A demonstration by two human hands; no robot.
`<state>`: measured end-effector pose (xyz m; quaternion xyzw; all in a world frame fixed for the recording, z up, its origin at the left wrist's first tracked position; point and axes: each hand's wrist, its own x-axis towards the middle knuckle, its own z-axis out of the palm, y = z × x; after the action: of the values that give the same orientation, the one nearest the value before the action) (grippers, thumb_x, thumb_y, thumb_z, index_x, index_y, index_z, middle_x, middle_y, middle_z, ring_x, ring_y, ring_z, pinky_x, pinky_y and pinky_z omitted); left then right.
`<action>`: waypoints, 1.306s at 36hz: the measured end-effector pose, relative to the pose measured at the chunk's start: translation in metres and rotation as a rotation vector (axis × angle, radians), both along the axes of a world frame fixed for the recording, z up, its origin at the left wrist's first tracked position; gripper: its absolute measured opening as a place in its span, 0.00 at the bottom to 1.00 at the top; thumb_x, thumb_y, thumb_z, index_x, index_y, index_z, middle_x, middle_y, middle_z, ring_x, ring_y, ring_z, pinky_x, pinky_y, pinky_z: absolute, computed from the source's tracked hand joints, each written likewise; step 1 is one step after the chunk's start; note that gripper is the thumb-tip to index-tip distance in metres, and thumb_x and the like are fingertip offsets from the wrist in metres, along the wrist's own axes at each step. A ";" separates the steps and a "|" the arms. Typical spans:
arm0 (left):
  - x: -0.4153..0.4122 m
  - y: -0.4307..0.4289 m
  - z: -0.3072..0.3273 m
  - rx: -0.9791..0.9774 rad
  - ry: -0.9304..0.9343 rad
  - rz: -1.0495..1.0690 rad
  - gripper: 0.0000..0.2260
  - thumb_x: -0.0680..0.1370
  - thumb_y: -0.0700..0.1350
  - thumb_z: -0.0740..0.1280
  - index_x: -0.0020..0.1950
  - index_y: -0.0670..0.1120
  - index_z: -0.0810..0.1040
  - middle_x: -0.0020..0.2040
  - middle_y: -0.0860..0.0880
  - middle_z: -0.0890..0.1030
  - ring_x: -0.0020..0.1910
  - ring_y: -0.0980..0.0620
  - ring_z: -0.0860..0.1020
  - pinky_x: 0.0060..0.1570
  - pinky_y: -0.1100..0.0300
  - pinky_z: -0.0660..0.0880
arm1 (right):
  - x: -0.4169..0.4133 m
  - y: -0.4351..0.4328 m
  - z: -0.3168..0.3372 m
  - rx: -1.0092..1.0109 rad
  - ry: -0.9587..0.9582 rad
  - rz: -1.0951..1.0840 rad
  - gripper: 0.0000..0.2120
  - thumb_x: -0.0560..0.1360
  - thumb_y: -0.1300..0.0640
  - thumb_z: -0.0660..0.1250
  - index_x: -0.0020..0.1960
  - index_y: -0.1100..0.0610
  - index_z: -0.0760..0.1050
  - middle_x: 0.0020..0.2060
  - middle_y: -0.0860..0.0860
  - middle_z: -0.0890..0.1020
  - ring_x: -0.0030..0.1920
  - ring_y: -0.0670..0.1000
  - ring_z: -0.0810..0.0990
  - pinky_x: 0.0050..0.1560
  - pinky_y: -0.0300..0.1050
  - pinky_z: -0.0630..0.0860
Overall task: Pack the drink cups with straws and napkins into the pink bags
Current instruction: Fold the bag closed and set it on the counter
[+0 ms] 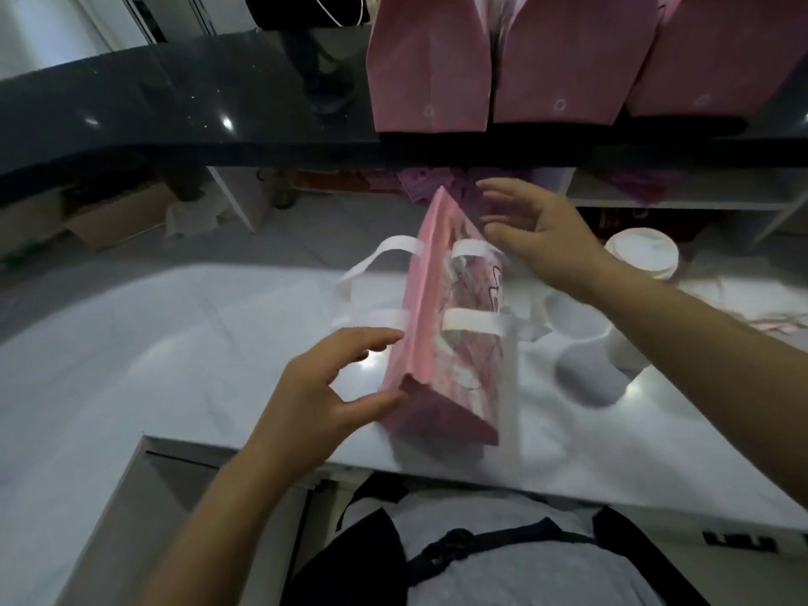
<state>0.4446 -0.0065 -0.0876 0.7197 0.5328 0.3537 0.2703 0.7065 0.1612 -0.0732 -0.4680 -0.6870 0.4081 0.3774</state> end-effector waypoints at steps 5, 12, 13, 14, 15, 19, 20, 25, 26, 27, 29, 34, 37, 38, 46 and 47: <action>0.003 -0.026 -0.037 -0.090 -0.073 0.085 0.23 0.72 0.50 0.78 0.66 0.58 0.77 0.62 0.63 0.79 0.61 0.57 0.79 0.60 0.65 0.75 | 0.004 -0.067 -0.017 0.044 -0.006 -0.078 0.18 0.77 0.53 0.70 0.67 0.52 0.76 0.62 0.45 0.80 0.64 0.44 0.77 0.68 0.52 0.74; 0.023 -0.046 -0.073 -0.149 -0.185 0.293 0.19 0.75 0.45 0.76 0.62 0.58 0.78 0.59 0.62 0.79 0.60 0.56 0.80 0.56 0.62 0.79 | 0.035 -0.164 -0.056 0.215 -0.228 -0.266 0.16 0.71 0.44 0.71 0.53 0.52 0.77 0.69 0.52 0.73 0.74 0.55 0.67 0.72 0.59 0.64; 0.026 -0.045 -0.075 -0.151 -0.198 0.314 0.17 0.75 0.43 0.76 0.61 0.57 0.78 0.57 0.62 0.80 0.59 0.55 0.80 0.55 0.61 0.79 | 0.035 -0.171 -0.061 0.199 -0.258 -0.249 0.17 0.70 0.43 0.72 0.51 0.54 0.77 0.66 0.53 0.75 0.70 0.55 0.70 0.70 0.57 0.67; 0.028 -0.043 -0.077 -0.151 -0.215 0.335 0.15 0.76 0.41 0.75 0.59 0.56 0.79 0.55 0.61 0.81 0.57 0.55 0.81 0.54 0.59 0.80 | 0.033 -0.176 -0.065 0.171 -0.289 -0.220 0.18 0.71 0.42 0.73 0.50 0.55 0.78 0.62 0.53 0.77 0.66 0.54 0.74 0.66 0.52 0.70; 0.029 -0.041 -0.078 -0.144 -0.226 0.358 0.13 0.76 0.40 0.74 0.57 0.54 0.80 0.53 0.60 0.82 0.56 0.55 0.81 0.53 0.59 0.81 | 0.030 -0.179 -0.069 0.139 -0.316 -0.186 0.19 0.72 0.41 0.74 0.50 0.55 0.78 0.58 0.51 0.79 0.61 0.52 0.77 0.61 0.48 0.73; 0.033 -0.034 -0.079 -0.086 -0.195 0.400 0.12 0.76 0.37 0.74 0.50 0.55 0.80 0.47 0.60 0.82 0.49 0.56 0.82 0.49 0.62 0.81 | 0.016 -0.175 -0.077 0.106 -0.388 -0.095 0.09 0.73 0.51 0.75 0.47 0.54 0.79 0.43 0.45 0.82 0.43 0.47 0.81 0.44 0.51 0.80; 0.034 -0.033 -0.079 -0.072 -0.183 0.397 0.13 0.76 0.37 0.74 0.48 0.56 0.80 0.46 0.59 0.82 0.49 0.57 0.82 0.48 0.63 0.80 | 0.014 -0.172 -0.079 0.129 -0.412 -0.088 0.07 0.73 0.54 0.75 0.46 0.54 0.79 0.41 0.45 0.81 0.41 0.47 0.81 0.42 0.51 0.80; 0.037 -0.032 -0.079 -0.009 -0.097 0.414 0.13 0.74 0.36 0.74 0.42 0.55 0.79 0.42 0.58 0.82 0.43 0.56 0.82 0.44 0.65 0.80 | 0.013 -0.162 -0.085 0.242 -0.499 -0.091 0.08 0.73 0.62 0.72 0.40 0.55 0.74 0.35 0.45 0.75 0.33 0.51 0.76 0.33 0.41 0.73; 0.038 -0.031 -0.079 -0.006 -0.077 0.434 0.13 0.73 0.36 0.74 0.40 0.54 0.78 0.40 0.58 0.82 0.41 0.56 0.82 0.43 0.64 0.80 | 0.016 -0.161 -0.087 0.253 -0.505 -0.095 0.08 0.73 0.62 0.71 0.40 0.55 0.73 0.35 0.45 0.73 0.32 0.51 0.75 0.32 0.40 0.70; 0.039 -0.031 -0.079 -0.008 -0.065 0.451 0.13 0.73 0.36 0.74 0.39 0.54 0.77 0.39 0.57 0.81 0.40 0.56 0.81 0.43 0.62 0.81 | 0.018 -0.159 -0.088 0.260 -0.509 -0.103 0.08 0.73 0.63 0.71 0.40 0.55 0.72 0.35 0.45 0.73 0.32 0.52 0.74 0.32 0.40 0.70; 0.045 -0.032 -0.079 -0.007 -0.050 0.453 0.13 0.73 0.36 0.73 0.38 0.52 0.76 0.38 0.57 0.80 0.38 0.55 0.81 0.42 0.59 0.81 | 0.023 -0.154 -0.090 0.262 -0.513 -0.130 0.07 0.75 0.62 0.69 0.41 0.55 0.72 0.35 0.47 0.74 0.32 0.53 0.75 0.31 0.45 0.72; 0.068 -0.039 -0.078 -0.021 -0.093 0.274 0.07 0.75 0.42 0.72 0.43 0.53 0.79 0.41 0.59 0.81 0.43 0.54 0.81 0.46 0.60 0.80 | 0.038 -0.140 -0.096 0.290 -0.535 -0.281 0.06 0.78 0.59 0.66 0.42 0.56 0.72 0.37 0.51 0.77 0.33 0.54 0.75 0.32 0.50 0.76; 0.065 -0.039 -0.084 -0.091 -0.118 0.145 0.07 0.76 0.44 0.74 0.48 0.57 0.81 0.47 0.61 0.83 0.48 0.56 0.83 0.52 0.63 0.79 | 0.051 -0.127 -0.098 0.191 -0.484 -0.423 0.10 0.79 0.52 0.68 0.42 0.56 0.72 0.36 0.48 0.76 0.35 0.52 0.74 0.31 0.44 0.69; 0.060 -0.038 -0.086 -0.144 -0.143 0.157 0.08 0.76 0.44 0.74 0.49 0.58 0.82 0.48 0.61 0.84 0.49 0.57 0.83 0.52 0.64 0.79 | 0.055 -0.123 -0.098 0.098 -0.404 -0.481 0.14 0.78 0.49 0.69 0.41 0.57 0.72 0.35 0.49 0.76 0.34 0.53 0.75 0.31 0.45 0.71; -0.004 0.009 -0.087 -0.435 -0.559 0.560 0.07 0.82 0.44 0.67 0.56 0.54 0.82 0.58 0.48 0.84 0.61 0.46 0.81 0.60 0.48 0.80 | 0.057 -0.165 -0.097 -0.426 0.366 -0.407 0.08 0.77 0.58 0.70 0.42 0.47 0.83 0.41 0.48 0.85 0.45 0.53 0.85 0.46 0.52 0.84; -0.012 0.018 -0.085 -0.473 -0.576 0.555 0.08 0.83 0.47 0.66 0.61 0.55 0.80 0.62 0.47 0.81 0.64 0.46 0.79 0.60 0.46 0.80 | 0.051 -0.176 -0.097 -0.433 0.371 -0.359 0.06 0.76 0.56 0.72 0.44 0.45 0.83 0.45 0.47 0.86 0.48 0.52 0.85 0.47 0.49 0.83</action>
<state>0.4330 0.0118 -0.1727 0.3409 0.6747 0.4667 0.4591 0.7579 -0.0152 -0.1701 -0.5685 -0.4108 0.5498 0.4536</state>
